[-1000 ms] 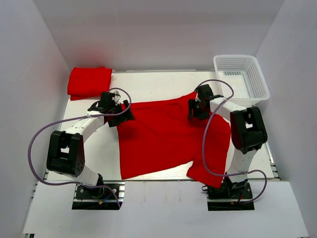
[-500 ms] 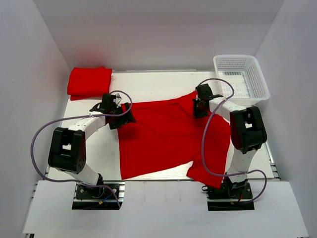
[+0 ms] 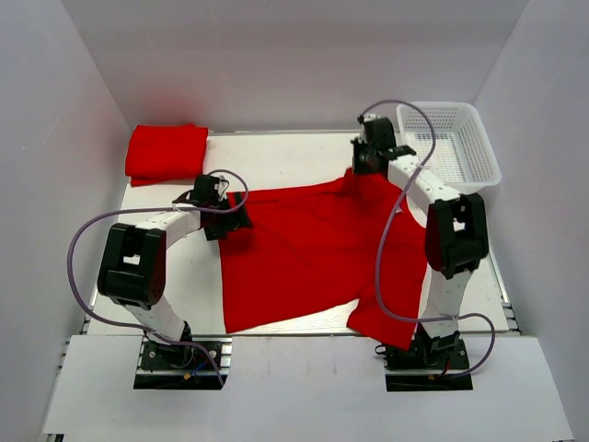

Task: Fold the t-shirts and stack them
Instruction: Flatten out the tshirt

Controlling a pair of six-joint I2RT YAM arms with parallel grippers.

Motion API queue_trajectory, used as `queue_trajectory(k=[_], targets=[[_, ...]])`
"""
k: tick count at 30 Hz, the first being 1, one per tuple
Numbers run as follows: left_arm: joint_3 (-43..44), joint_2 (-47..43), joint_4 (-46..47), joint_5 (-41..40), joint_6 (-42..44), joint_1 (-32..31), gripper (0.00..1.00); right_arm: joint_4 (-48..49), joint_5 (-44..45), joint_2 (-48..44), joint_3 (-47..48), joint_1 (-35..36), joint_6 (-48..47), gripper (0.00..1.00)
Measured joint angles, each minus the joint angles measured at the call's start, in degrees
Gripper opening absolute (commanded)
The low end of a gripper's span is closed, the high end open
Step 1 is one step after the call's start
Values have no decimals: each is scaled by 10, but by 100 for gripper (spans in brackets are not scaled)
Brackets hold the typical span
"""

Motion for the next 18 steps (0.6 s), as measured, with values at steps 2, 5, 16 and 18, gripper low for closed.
queue_trajectory(k=[2,5,16,18], targets=[[13,8,1,-5,0,1,100,16,3,32,57,0,-15,0],[33,26,-5,-14,3,2,100,49,8,93,135,0,-44,0],[139,107,-47,-32,19,2,100,363,3,392,377,-2,-188,90],[150,112,-54,-35,22,2,100,406,-7,438,414,-1,-220,90]])
